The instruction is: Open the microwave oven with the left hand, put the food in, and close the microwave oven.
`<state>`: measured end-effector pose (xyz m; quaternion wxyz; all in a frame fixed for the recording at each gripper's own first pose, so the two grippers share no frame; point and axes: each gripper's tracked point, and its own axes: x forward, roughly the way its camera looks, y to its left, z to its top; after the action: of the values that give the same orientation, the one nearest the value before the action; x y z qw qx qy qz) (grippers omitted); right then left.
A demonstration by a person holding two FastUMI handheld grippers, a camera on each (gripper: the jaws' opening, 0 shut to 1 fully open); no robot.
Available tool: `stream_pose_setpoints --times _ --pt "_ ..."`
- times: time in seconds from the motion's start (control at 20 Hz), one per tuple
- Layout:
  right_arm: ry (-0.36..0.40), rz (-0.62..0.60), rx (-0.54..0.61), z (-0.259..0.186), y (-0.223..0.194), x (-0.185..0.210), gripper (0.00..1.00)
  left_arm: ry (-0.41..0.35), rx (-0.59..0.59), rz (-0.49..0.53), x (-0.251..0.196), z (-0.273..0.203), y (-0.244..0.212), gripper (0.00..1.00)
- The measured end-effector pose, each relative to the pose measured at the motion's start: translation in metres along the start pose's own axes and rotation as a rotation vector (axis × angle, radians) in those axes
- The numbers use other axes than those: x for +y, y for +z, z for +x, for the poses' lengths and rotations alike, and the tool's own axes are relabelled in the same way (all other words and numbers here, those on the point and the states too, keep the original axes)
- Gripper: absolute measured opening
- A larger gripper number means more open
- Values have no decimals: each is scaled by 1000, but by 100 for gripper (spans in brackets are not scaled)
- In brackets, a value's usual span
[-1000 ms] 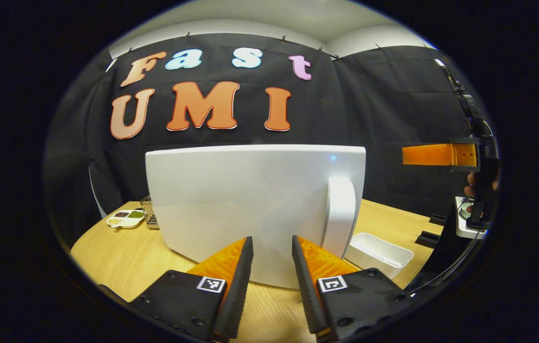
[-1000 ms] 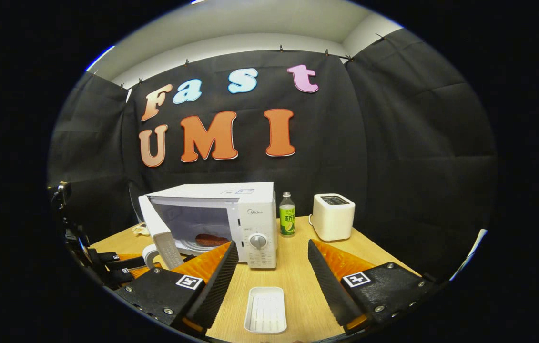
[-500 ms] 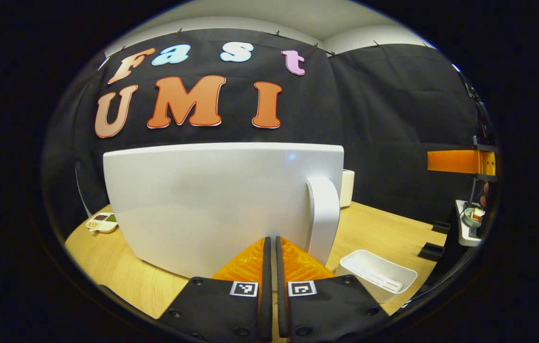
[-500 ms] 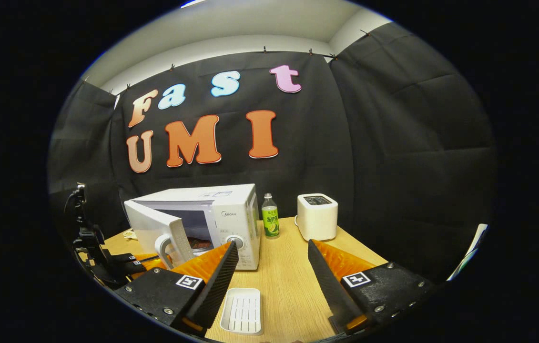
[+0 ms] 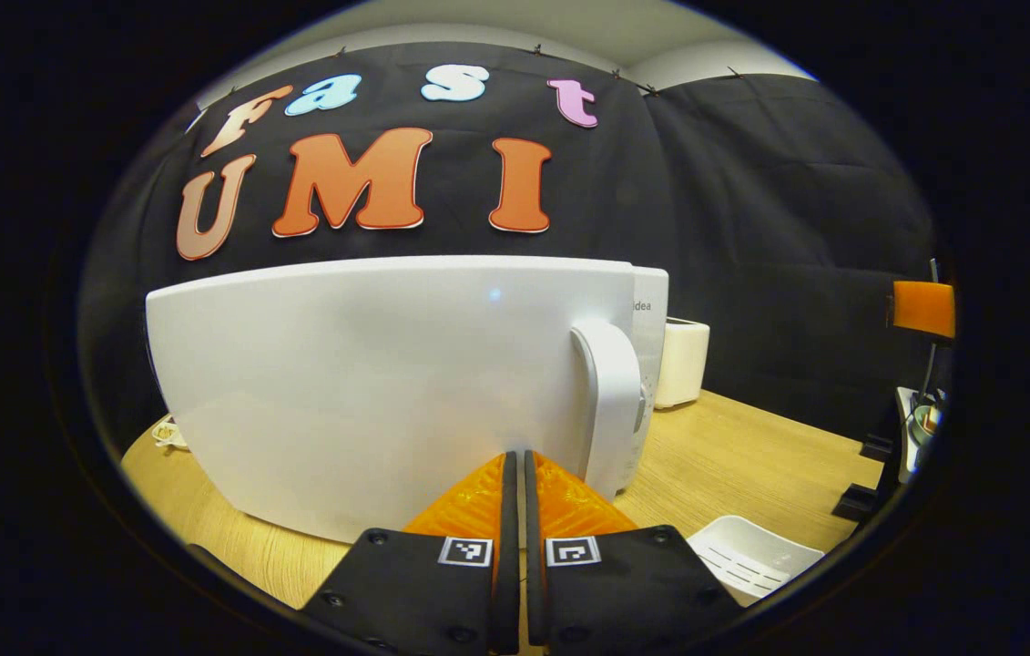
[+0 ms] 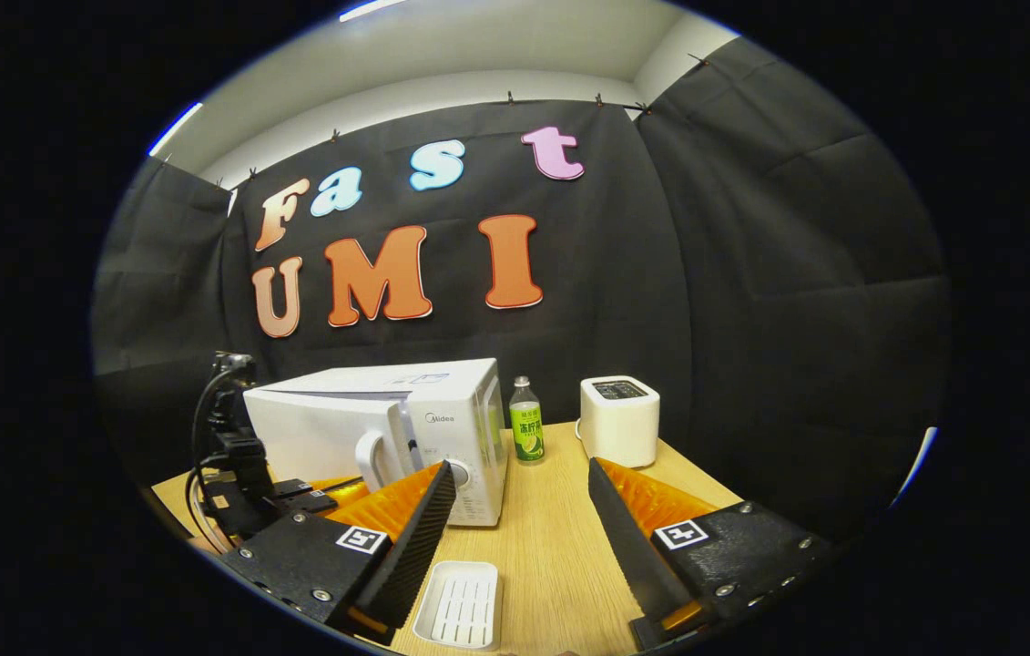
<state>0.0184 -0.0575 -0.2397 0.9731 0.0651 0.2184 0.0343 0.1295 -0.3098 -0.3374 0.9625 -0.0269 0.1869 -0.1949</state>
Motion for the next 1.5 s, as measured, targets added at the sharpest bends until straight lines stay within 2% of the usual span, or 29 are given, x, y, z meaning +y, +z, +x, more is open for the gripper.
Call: stream_pose_setpoints --times 0.15,0.2,0.25,0.3,0.45,0.5,0.55,0.85,0.95,1.0,1.05,1.2,1.3,1.4,1.45,1.5 --pt "8 -14 -1 5 0 1 92 42 15 -21 8 19 0 8" --pt "7 -17 2 5 -1 1 96 26 27 -45 2 21 -3 8" --pt "6 -18 3 6 -1 0 92 23 13 -53 -2 21 -1 6" --pt "5 -16 4 8 -2 0 92 41 9 -37 -3 20 0 2" --pt "2 -2 10 14 -4 0 91 94 -12 -15 3 27 3 6" --pt "4 0 13 14 -4 2 91 127 34 -37 12 30 -4 6" --pt "3 -3 15 12 -5 2 91 124 7 -62 5 28 -1 7" --pt "-17 -11 -1 2 5 2 91 131 9 0 8 20 7 7" --pt "-24 -14 -13 -2 11 4 92 115 -39 28 6 0 29 15" --pt "-28 -15 -18 -4 15 6 91 111 -64 44 7 -11 42 15" --pt "-27 -14 -28 -6 20 9 92 105 -90 50 9 -25 56 28" --pt "-24 -10 -57 -14 36 19 92 114 -144 20 28 -70 98 39" --pt "-32 -20 -77 -18 45 22 91 118 -165 7 44 -104 120 55" --pt "-31 -28 -95 -20 56 29 91 151 -191 14 69 -137 139 54" --pt "-25 -29 -103 -21 62 33 91 170 -203 22 80 -154 149 67" --pt "-25 -28 -107 -21 67 36 91 188 -211 31 91 -170 159 65"
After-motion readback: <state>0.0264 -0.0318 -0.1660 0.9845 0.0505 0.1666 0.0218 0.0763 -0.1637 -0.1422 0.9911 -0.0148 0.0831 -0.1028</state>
